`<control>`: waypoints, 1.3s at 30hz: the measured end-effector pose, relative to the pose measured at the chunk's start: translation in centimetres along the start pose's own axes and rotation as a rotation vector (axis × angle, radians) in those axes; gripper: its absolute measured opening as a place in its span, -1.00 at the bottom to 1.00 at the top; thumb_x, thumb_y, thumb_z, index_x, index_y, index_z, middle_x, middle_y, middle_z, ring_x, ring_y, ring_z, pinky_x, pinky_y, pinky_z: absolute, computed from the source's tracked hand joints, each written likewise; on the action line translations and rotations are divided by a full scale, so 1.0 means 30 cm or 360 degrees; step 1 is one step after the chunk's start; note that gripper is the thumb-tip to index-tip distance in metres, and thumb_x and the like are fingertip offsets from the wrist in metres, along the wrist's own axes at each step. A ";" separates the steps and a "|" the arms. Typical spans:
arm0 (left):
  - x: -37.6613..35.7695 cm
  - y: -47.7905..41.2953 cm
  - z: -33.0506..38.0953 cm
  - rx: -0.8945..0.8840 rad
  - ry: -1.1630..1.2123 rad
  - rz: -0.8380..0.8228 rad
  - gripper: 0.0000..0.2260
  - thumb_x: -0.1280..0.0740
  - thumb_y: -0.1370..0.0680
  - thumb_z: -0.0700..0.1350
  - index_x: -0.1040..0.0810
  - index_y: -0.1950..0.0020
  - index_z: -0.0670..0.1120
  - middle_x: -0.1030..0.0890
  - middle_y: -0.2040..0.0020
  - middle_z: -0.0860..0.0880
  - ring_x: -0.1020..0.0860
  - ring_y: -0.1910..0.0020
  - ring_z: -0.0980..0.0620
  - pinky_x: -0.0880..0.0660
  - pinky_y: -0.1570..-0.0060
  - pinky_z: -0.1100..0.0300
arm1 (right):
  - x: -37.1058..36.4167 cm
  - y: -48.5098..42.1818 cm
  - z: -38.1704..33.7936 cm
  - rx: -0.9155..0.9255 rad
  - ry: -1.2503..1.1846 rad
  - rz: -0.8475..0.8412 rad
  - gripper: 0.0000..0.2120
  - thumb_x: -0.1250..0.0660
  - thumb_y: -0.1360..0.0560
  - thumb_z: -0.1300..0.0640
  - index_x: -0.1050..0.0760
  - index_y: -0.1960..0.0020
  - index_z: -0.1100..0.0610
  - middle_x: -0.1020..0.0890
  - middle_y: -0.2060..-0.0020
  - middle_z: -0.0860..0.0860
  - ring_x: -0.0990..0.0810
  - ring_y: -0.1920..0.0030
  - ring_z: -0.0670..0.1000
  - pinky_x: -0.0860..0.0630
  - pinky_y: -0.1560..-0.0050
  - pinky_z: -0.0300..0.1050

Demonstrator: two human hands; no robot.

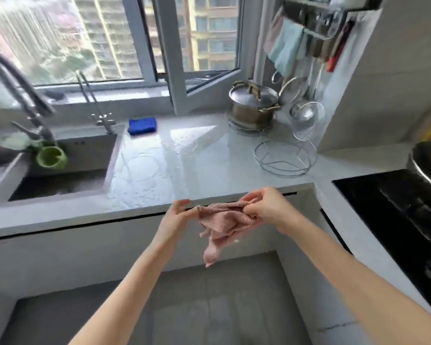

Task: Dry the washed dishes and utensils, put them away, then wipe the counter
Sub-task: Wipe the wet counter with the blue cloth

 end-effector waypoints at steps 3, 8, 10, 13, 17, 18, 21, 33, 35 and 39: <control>0.097 -0.032 0.058 -0.0182 -0.0069 -0.0226 -0.29 -0.45 -0.24 0.17 -0.38 -0.37 0.11 -0.46 -0.28 0.09 -0.47 -0.22 0.20 -0.38 -0.14 0.32 | -0.126 -0.141 -0.178 0.0192 0.0172 -0.0272 -0.82 -0.35 -0.33 0.33 -0.64 0.10 0.20 -0.60 0.35 0.03 -0.50 0.36 -0.09 -0.39 0.42 -0.33; 0.290 -0.107 0.147 -0.0199 -0.0096 -0.0256 -0.54 -0.47 -0.38 -0.04 -0.49 -0.25 0.07 -0.64 -0.12 -0.02 -0.62 -0.05 0.10 -0.51 0.02 0.31 | -0.285 -0.329 -0.456 0.0516 0.0289 -0.0586 -0.88 -0.31 -0.44 0.28 -0.64 0.14 0.20 -0.59 0.33 0.04 -0.50 0.32 -0.06 -0.44 0.31 -0.19; 0.384 -0.154 0.202 -0.0222 -0.0200 -0.0241 -0.62 -0.47 -0.37 -0.05 -0.55 -0.17 -0.03 -0.66 0.02 -0.03 -0.62 0.05 0.06 -0.48 0.05 0.28 | -0.319 -0.402 -0.577 0.0654 0.0302 -0.0693 -0.85 -0.31 -0.46 0.26 -0.65 0.14 0.12 -0.66 0.27 0.01 -0.56 0.27 -0.11 -0.51 0.19 -0.23; 0.547 -0.247 0.305 -0.0262 -0.0325 0.0118 -0.59 -0.49 -0.24 0.05 -0.62 0.02 -0.15 -0.61 0.14 -0.06 -0.56 0.12 0.04 -0.45 0.08 0.16 | -0.351 -0.533 -0.756 0.0833 0.0274 -0.0782 -0.86 -0.33 -0.49 0.21 -0.65 0.12 0.05 -0.70 0.20 -0.02 -0.62 0.21 -0.14 -0.56 0.11 -0.27; 0.742 -0.324 0.488 -0.0355 -0.0324 0.0372 -0.65 -0.49 -0.22 0.05 -0.55 0.15 -0.14 -0.54 0.23 -0.08 -0.51 0.25 0.01 -0.39 0.25 0.17 | -0.399 -0.726 -0.956 0.1069 0.0288 -0.0822 -0.90 -0.33 -0.53 0.15 -0.64 0.06 0.07 -0.70 0.18 0.06 -0.60 0.22 -0.07 -0.51 0.26 -0.30; 0.789 -0.338 0.533 -0.0375 -0.0256 0.0390 -0.67 -0.50 -0.25 0.01 -0.53 0.13 -0.15 -0.55 0.23 -0.10 -0.52 0.26 -0.01 -0.41 0.28 0.20 | -0.416 -0.774 -0.997 0.1124 0.0300 -0.0836 -0.91 -0.34 -0.53 0.15 -0.63 0.05 0.08 -0.70 0.17 0.09 -0.59 0.23 -0.06 -0.50 0.28 -0.30; 0.919 -0.378 0.652 -0.0400 -0.0084 0.0488 -0.72 -0.51 -0.32 -0.08 -0.49 0.11 -0.12 -0.58 0.22 -0.10 -0.58 0.26 0.00 -0.49 0.33 0.25 | -0.496 -0.895 -1.091 0.1221 0.0367 -0.0960 -0.93 -0.34 -0.54 0.17 -0.60 0.06 0.08 -0.69 0.19 0.10 -0.57 0.25 -0.06 -0.50 0.28 -0.27; 1.426 -0.636 0.943 -0.0314 -0.0404 0.0828 -0.85 -0.49 -0.41 -0.21 -0.56 0.12 -0.05 -0.63 0.25 0.02 -0.61 0.24 0.07 -0.53 0.35 0.25 | -0.797 -1.258 -1.428 0.1238 0.0060 -0.0624 -0.85 -0.42 -0.47 -0.01 -0.54 0.20 0.03 -0.62 0.32 -0.01 -0.47 0.41 -0.16 -0.35 0.45 -0.36; 1.530 -0.693 0.951 -0.0251 -0.0359 0.0766 -0.80 -0.51 -0.37 -0.24 -0.56 0.08 -0.07 -0.64 0.18 -0.04 -0.63 0.14 0.01 -0.57 0.25 0.18 | -0.830 -1.312 -1.543 0.1288 0.0122 -0.0547 -0.84 -0.47 -0.43 0.00 -0.54 0.24 0.01 -0.61 0.32 -0.03 -0.47 0.40 -0.16 -0.33 0.47 -0.39; 1.768 -0.801 0.954 -0.0193 -0.0370 0.0756 -0.67 -0.56 -0.26 -0.27 -0.56 0.06 -0.09 -0.64 0.07 -0.14 -0.61 0.05 -0.11 -0.58 0.02 -0.01 | -0.956 -1.419 -1.759 0.1348 0.0237 -0.0533 -0.85 -0.51 -0.37 -0.01 -0.58 0.24 0.02 -0.57 0.38 -0.04 -0.47 0.38 -0.08 -0.36 0.35 -0.20</control>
Point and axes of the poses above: each hand's wrist, its own y-axis away from the middle knuckle, its own x-axis out of the back of the hand, z = x × y, the point moved 5 cm from there along -y, towards the middle knuckle
